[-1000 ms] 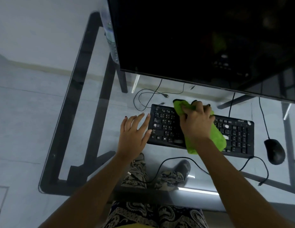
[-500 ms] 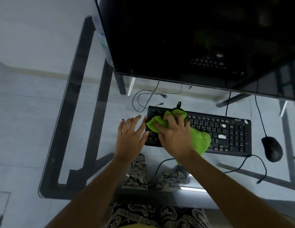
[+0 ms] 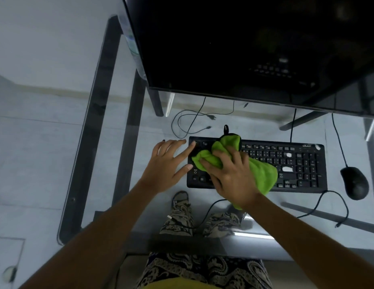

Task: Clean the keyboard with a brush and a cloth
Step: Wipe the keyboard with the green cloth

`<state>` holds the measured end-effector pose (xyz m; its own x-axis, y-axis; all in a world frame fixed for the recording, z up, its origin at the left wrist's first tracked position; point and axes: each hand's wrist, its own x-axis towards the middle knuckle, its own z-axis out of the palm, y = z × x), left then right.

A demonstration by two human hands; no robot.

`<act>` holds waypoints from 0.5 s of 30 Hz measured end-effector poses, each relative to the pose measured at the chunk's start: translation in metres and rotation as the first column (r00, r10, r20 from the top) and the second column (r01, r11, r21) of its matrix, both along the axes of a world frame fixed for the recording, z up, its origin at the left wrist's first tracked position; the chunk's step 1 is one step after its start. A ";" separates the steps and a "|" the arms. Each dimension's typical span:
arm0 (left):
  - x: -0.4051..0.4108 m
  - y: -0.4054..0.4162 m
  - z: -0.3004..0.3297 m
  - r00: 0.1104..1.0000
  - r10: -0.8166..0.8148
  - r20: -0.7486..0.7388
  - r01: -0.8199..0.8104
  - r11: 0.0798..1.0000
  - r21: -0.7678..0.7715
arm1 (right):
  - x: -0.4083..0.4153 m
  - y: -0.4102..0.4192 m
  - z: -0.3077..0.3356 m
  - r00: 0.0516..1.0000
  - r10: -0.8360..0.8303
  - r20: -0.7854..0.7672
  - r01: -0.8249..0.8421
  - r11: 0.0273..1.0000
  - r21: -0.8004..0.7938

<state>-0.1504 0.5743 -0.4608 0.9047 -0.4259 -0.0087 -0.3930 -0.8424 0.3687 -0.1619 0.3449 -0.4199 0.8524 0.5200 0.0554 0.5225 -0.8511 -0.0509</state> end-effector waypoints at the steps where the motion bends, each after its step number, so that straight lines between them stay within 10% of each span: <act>1: 0.003 0.002 0.001 1.000 -0.026 -0.008 0.026 1.000 -0.001 | 0.003 -0.006 0.000 0.999 0.039 -0.005 -0.039 0.999 -0.011; 8: 0.017 0.014 0.004 0.977 -0.177 -0.117 0.189 0.977 0.094 | -0.011 0.008 0.002 0.984 0.165 -0.072 -0.165 0.986 -0.001; 12: 0.019 0.010 0.005 0.979 -0.150 -0.139 0.164 0.981 0.100 | 0.003 0.014 0.007 0.982 -0.180 -0.059 0.182 0.983 0.027; 15: 0.019 0.009 0.005 0.979 -0.149 -0.141 0.163 0.982 0.095 | -0.018 0.029 0.004 0.998 -0.055 -0.035 0.056 0.998 0.028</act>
<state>-0.1316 0.5834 -0.4553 0.8148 -0.5523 -0.1766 -0.4765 -0.8113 0.3386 -0.1798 0.3743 -0.4159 0.8814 0.4708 0.0395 0.4724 -0.8765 -0.0931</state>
